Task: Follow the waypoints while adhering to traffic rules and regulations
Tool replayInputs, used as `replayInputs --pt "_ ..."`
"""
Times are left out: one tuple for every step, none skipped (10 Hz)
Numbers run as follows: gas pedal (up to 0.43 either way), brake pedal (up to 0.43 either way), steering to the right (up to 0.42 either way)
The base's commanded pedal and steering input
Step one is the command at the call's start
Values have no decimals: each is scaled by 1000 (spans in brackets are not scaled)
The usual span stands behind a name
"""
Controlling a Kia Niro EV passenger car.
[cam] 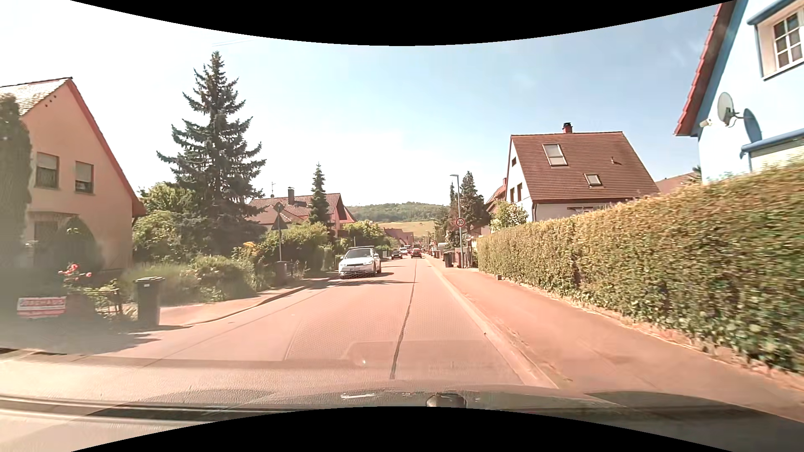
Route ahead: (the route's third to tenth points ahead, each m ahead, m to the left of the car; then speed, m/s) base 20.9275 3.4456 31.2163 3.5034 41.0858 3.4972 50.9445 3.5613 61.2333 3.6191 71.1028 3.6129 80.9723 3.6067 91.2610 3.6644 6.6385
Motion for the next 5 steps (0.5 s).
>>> replayInputs --pt "47 0 -3" --pt "47 0 -3" --pt "47 0 -2" --pt "47 0 -2" --pt "47 0 1"
